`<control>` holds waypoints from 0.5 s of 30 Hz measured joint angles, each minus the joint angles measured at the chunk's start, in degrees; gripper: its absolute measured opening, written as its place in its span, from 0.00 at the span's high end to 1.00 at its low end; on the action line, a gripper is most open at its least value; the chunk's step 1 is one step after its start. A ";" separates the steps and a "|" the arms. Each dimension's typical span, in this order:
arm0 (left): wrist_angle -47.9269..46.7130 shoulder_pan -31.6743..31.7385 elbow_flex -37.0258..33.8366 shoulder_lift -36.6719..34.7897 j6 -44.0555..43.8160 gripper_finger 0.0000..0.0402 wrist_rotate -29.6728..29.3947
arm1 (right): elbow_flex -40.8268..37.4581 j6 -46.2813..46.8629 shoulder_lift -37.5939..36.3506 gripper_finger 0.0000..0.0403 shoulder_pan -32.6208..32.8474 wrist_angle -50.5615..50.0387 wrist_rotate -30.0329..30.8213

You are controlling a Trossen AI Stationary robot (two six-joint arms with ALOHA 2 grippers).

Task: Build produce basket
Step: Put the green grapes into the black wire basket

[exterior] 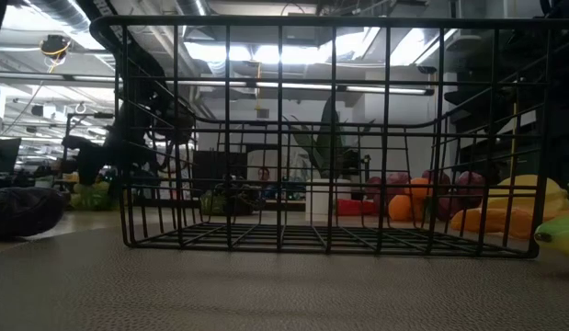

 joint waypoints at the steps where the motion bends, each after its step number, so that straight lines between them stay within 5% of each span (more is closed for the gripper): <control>1: 0.05 -0.29 -0.01 0.02 0.00 0.48 -0.03 | 0.00 0.02 0.00 0.23 0.00 -0.07 -0.39; 5: 0.13 -0.63 -0.05 0.07 1.19 0.56 1.68 | 0.00 0.82 0.00 0.23 0.00 -0.25 -1.53; 15: -2.44 -3.47 -0.28 -2.32 7.01 0.93 2.63 | 0.00 1.53 0.01 0.23 0.00 -0.28 -1.68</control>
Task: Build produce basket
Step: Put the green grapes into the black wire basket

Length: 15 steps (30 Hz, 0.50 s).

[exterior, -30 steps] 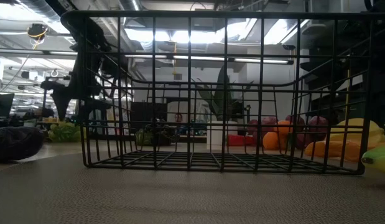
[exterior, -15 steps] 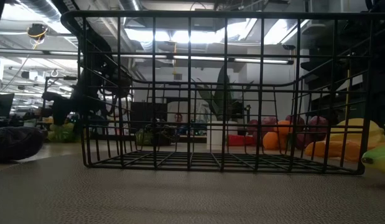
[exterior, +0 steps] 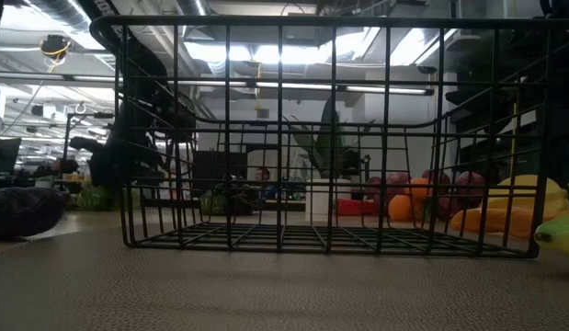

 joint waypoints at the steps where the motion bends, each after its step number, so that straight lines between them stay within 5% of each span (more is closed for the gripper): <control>1: -0.60 -0.29 -0.05 -1.00 0.25 0.95 0.61 | 0.00 -0.01 0.01 0.23 0.00 0.00 0.00; 15: 1.45 -9.72 -0.12 -25.85 0.60 0.97 4.36 | 0.00 0.02 0.01 0.23 0.00 0.01 0.04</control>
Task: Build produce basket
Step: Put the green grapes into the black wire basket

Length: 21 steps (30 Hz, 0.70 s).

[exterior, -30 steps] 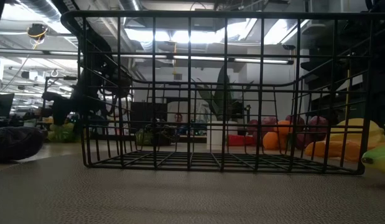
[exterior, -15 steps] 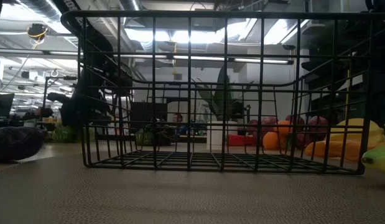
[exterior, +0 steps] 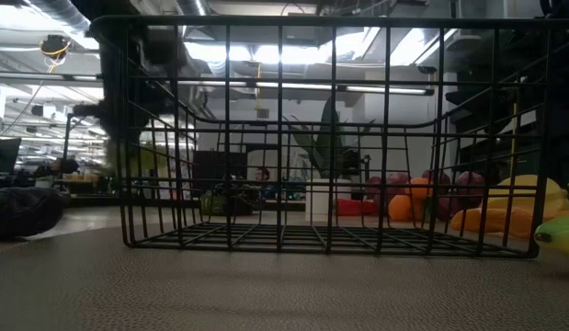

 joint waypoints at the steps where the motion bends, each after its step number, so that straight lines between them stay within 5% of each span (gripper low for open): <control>1: 1.60 -1.09 0.01 -2.03 0.33 0.97 0.67 | 0.00 0.00 0.00 0.23 0.00 -0.01 0.00; 10: 31.49 -15.12 0.09 -13.71 5.45 0.97 8.64 | 0.00 1.31 0.00 0.23 0.00 0.01 0.04; 15: 54.22 -25.36 0.26 -13.05 11.53 0.97 11.98 | 0.00 1.27 0.00 0.23 0.01 0.03 0.04; 21: 67.81 -37.55 0.28 -7.48 18.33 0.97 11.75 | 0.00 1.25 0.00 0.23 0.00 0.06 0.03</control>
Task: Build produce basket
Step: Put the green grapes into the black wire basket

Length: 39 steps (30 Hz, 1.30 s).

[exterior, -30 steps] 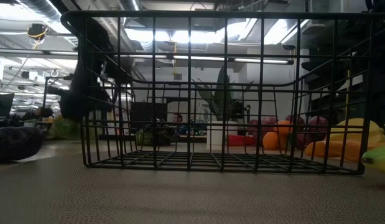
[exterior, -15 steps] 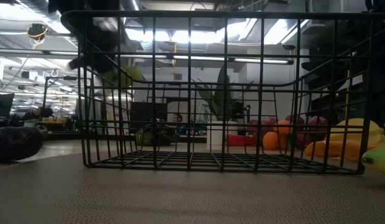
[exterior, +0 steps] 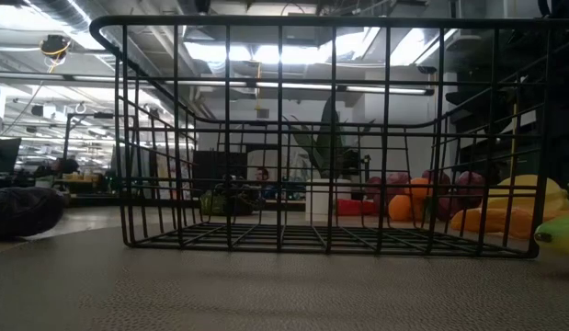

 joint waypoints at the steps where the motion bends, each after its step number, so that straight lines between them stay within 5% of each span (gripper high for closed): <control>1: 2.59 -2.03 0.00 1.48 1.01 0.97 -0.02 | 0.00 0.00 0.00 0.23 0.00 0.00 0.01; 6: 13.72 -11.61 -0.03 10.53 8.24 0.97 -0.72 | 0.00 0.02 0.00 0.23 0.00 0.00 -0.01; 11: 24.47 -19.47 -0.04 20.10 18.52 0.97 -8.69 | 0.00 0.26 0.00 0.23 0.00 -0.02 -0.01; 23: 17.08 -20.64 -0.11 21.45 11.66 0.95 -22.82 | 0.00 0.24 0.00 0.23 0.02 -0.04 -0.02; 39: 17.08 -20.03 -0.11 21.47 11.48 0.58 -23.28 | 0.00 0.02 0.00 0.23 0.00 -0.04 -0.03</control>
